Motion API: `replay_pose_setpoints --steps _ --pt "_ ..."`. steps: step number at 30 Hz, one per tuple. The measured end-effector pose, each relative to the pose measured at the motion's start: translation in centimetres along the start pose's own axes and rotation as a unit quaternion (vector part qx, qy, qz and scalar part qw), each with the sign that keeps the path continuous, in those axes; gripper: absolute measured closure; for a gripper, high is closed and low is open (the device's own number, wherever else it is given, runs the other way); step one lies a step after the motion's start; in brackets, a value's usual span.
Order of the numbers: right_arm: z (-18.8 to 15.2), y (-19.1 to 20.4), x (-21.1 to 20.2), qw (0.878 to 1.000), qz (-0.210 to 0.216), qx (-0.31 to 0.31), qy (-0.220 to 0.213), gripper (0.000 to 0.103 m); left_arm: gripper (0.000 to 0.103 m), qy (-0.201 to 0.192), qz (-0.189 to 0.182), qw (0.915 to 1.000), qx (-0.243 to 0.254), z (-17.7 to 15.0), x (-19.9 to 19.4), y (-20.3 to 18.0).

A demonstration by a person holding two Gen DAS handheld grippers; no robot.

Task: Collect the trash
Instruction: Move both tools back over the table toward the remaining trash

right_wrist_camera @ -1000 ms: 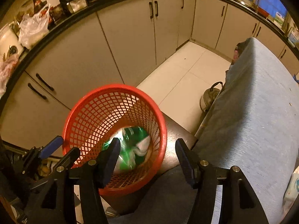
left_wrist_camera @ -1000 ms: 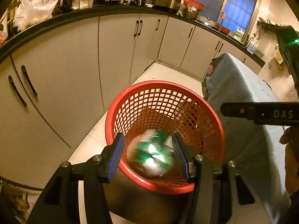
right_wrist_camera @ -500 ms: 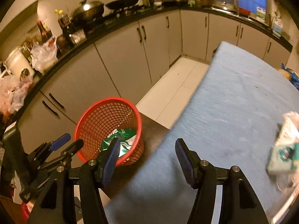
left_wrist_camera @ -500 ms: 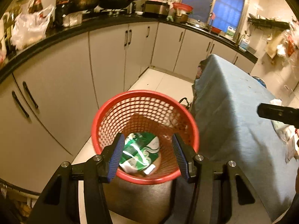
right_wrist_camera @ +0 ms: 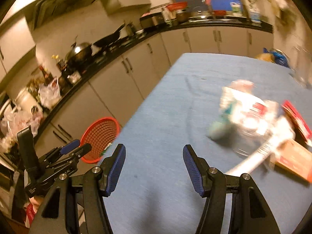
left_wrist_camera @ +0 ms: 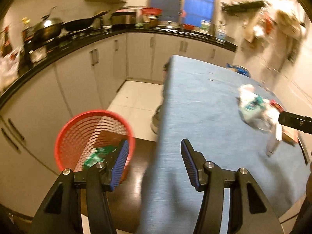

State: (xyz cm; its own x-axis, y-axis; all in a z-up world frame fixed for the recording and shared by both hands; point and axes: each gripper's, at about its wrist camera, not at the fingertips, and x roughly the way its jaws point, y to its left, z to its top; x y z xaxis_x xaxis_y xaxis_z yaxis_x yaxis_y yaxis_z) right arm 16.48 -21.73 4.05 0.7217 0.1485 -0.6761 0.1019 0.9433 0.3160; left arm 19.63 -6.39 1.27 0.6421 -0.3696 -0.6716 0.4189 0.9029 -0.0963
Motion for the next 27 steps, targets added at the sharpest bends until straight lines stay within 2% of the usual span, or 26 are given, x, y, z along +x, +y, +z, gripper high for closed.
replay_pose_setpoints --steps 3,7,10,11,13,16,21,24,27 --pt "-1.3 -3.5 -2.2 1.000 -0.012 0.020 -0.009 0.037 0.046 0.001 -0.025 0.9991 0.033 0.2 -0.3 -3.8" --pt "-2.5 -9.8 -6.0 0.997 -0.054 0.054 -0.023 0.036 0.041 0.001 -0.064 0.9946 0.082 0.3 -0.4 -9.2" --pt "-2.5 -14.7 -9.0 0.991 -0.096 0.082 -0.038 0.033 0.040 0.014 -0.097 0.9884 0.116 0.4 0.2 -13.5" --pt "-2.3 -16.7 -10.1 0.988 -0.110 0.095 -0.047 0.027 0.040 0.017 -0.104 0.9860 0.129 0.4 0.5 -15.0" --pt "-1.6 -19.9 -10.9 0.985 -0.131 0.108 -0.044 0.021 0.031 0.022 -0.117 0.9812 0.152 0.3 1.0 -17.2" --pt "-1.2 -24.6 -11.3 0.978 -0.157 0.134 -0.035 0.021 0.028 0.025 -0.138 0.9728 0.184 0.2 1.4 -20.7" --pt "-1.2 -30.4 -9.8 0.975 -0.124 0.186 -0.004 0.021 0.025 0.044 -0.140 0.9650 0.217 0.1 3.1 -24.1" --pt "-1.5 -31.3 -8.8 0.977 -0.079 0.195 0.016 0.021 0.025 0.057 -0.149 0.9617 0.223 0.3 4.2 -25.0" --pt "-2.1 -29.9 -8.3 0.981 -0.037 0.187 0.038 0.020 0.025 0.066 -0.145 0.9594 0.232 0.4 5.5 -25.7"
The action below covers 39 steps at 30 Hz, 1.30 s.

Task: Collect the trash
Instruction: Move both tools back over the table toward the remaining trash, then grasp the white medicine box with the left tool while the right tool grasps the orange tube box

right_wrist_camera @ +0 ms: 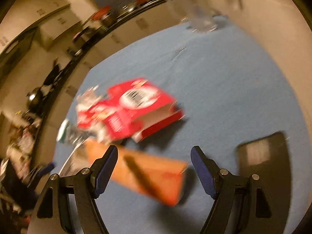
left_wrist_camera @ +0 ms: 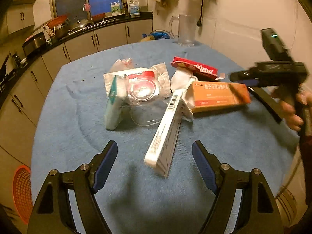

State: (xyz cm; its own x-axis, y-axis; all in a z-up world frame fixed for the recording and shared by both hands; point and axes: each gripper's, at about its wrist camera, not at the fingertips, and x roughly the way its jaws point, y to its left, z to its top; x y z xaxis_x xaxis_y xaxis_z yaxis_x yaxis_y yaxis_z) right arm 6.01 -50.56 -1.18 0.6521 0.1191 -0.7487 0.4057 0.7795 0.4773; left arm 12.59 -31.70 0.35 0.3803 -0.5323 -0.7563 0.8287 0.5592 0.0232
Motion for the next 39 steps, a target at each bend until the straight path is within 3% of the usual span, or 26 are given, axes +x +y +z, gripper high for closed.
replay_pose_setpoints --steps 4,8,12,14,16,20,22,26,32,35,36,37,38,39 --pt "-2.6 3.0 -0.4 0.997 0.044 -0.055 0.039 0.020 0.025 0.006 0.004 0.9999 0.011 0.2 1.5 -0.3" --pt "-4.4 7.1 -1.1 0.985 -0.038 -0.168 0.016 0.020 0.026 0.012 0.005 0.9999 0.005 0.4 2.8 0.0" --pt "-5.3 9.1 -0.2 0.963 -0.098 -0.251 0.008 0.020 0.051 0.022 0.001 0.9997 -0.002 0.0 3.1 0.5" --pt "-5.4 9.8 0.1 0.947 -0.134 -0.293 -0.009 0.020 0.054 0.020 0.002 0.9998 0.000 -0.4 2.9 0.6" --pt "-5.0 9.4 0.2 0.941 -0.132 -0.311 -0.005 0.020 0.054 0.021 0.000 0.9998 0.001 -0.7 2.7 0.7" --pt "-4.6 8.4 1.3 0.935 -0.098 -0.340 0.036 0.020 0.050 0.029 -0.006 0.9994 0.016 -1.3 1.9 0.9" --pt "-4.0 8.2 1.8 0.935 -0.086 -0.341 0.052 0.020 0.029 0.029 -0.008 0.9993 0.022 -1.7 1.3 1.1" --pt "-3.0 7.5 3.4 0.930 -0.079 -0.351 0.077 0.020 0.022 0.034 -0.016 0.9988 0.032 -2.1 0.7 1.1" --pt "-3.0 6.9 5.0 0.930 -0.061 -0.347 0.105 0.021 0.022 0.045 0.002 0.9983 0.037 -2.3 1.9 1.1" --pt "-3.7 6.9 4.7 0.933 -0.049 -0.342 0.105 0.032 0.022 0.041 0.005 0.9985 0.035 -2.3 2.2 1.1" --pt "-3.9 7.0 4.4 0.934 -0.052 -0.339 0.099 0.034 0.026 0.041 0.007 0.9986 0.033 -2.3 2.3 1.0" --pt "-4.1 7.1 4.2 0.935 -0.059 -0.336 0.092 0.041 0.040 0.045 0.010 0.9984 0.032 -2.4 2.5 0.9" --pt "-4.4 7.2 3.8 0.937 -0.062 -0.334 0.087 0.045 0.047 0.050 0.012 0.9982 0.032 -2.4 2.7 0.9" --pt "-4.6 7.4 3.6 0.938 -0.062 -0.331 0.084 0.046 0.047 0.048 0.008 0.9985 0.025 -2.5 2.6 0.9"
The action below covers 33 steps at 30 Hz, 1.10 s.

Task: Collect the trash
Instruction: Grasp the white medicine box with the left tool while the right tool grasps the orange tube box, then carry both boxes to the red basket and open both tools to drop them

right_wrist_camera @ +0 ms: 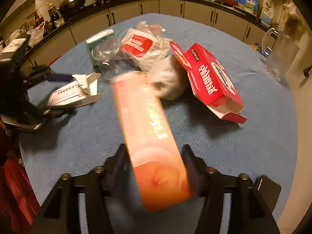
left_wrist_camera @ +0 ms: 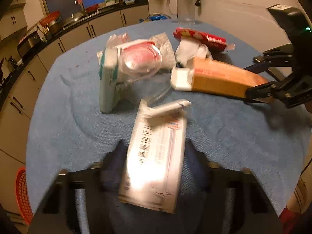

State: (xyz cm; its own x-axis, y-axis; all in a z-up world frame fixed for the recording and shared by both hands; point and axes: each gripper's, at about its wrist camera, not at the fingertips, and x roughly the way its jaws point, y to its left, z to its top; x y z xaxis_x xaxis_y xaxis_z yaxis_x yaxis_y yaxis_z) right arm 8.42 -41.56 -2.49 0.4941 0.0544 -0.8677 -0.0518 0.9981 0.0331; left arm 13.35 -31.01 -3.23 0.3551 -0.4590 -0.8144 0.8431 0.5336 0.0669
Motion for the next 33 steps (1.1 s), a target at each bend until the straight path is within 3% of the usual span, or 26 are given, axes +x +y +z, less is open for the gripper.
replay_pose_setpoints --steps 3,11,19,26,28,33 --pt "-0.6 1.1 -1.0 1.000 -0.019 0.014 -0.014 0.049 0.047 -0.004 0.008 1.0000 -0.004 -0.3 -0.2 -0.1" --pt "-3.2 3.5 -3.5 0.994 -0.019 0.093 -0.062 0.050 0.048 -0.038 0.011 0.9991 -0.017 -1.6 -3.0 0.0" --pt "-3.1 6.7 -2.0 0.995 -0.011 0.092 -0.036 0.049 0.048 -0.048 0.019 0.9981 -0.034 -3.1 -4.7 1.0" --pt "-3.2 8.1 -0.9 0.996 -0.029 0.077 -0.016 0.045 0.048 -0.051 0.015 0.9977 -0.042 -4.1 -4.9 1.7" --pt "-3.3 8.1 -0.7 0.997 -0.027 0.078 -0.012 0.051 0.047 -0.054 0.014 0.9974 -0.045 -4.1 -5.0 1.9" --pt "-3.4 8.5 -1.6 0.996 -0.031 0.075 -0.030 0.053 0.048 -0.063 0.012 0.9968 -0.048 -4.3 -5.5 2.0"
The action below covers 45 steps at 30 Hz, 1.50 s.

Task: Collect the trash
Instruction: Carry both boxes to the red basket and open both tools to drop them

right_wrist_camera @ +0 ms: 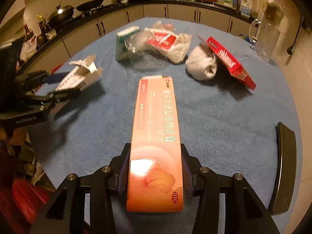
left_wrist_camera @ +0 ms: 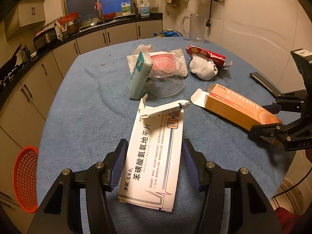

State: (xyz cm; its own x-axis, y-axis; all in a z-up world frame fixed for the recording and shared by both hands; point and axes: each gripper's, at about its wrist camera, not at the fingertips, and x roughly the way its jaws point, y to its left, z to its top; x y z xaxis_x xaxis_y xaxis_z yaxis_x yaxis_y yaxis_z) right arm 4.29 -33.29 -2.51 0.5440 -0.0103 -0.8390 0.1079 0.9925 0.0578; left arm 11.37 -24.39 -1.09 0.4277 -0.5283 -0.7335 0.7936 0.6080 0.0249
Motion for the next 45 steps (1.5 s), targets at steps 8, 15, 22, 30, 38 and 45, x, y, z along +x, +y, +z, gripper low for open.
replay_pose_setpoints --steps 8,15,22,30,38,45 --pt "0.8 2.8 -2.4 0.999 -0.001 -0.035 -0.036 0.053 0.048 -0.016 0.005 0.9998 -0.012 -0.1 -1.4 1.0" --pt "1.8 4.7 -3.1 0.997 0.011 -0.053 -0.046 0.053 0.048 -0.028 0.018 0.9991 -0.025 -0.5 -2.9 2.5" --pt "2.9 6.9 -2.9 0.996 0.026 -0.073 -0.047 0.053 0.048 -0.037 0.032 0.9977 -0.047 -1.4 -4.5 4.7" --pt "5.1 10.3 -2.1 0.992 0.063 -0.102 -0.047 0.053 0.048 -0.045 0.060 0.9941 -0.078 -3.1 -6.9 8.5" --pt "8.4 15.0 0.2 0.984 0.126 -0.123 -0.029 0.053 0.047 -0.041 0.114 0.9828 -0.140 -6.3 -9.7 15.2" --pt "11.7 19.9 3.6 0.975 0.183 -0.127 0.016 0.053 0.047 -0.021 0.163 0.9691 -0.184 -9.7 -10.8 21.5"
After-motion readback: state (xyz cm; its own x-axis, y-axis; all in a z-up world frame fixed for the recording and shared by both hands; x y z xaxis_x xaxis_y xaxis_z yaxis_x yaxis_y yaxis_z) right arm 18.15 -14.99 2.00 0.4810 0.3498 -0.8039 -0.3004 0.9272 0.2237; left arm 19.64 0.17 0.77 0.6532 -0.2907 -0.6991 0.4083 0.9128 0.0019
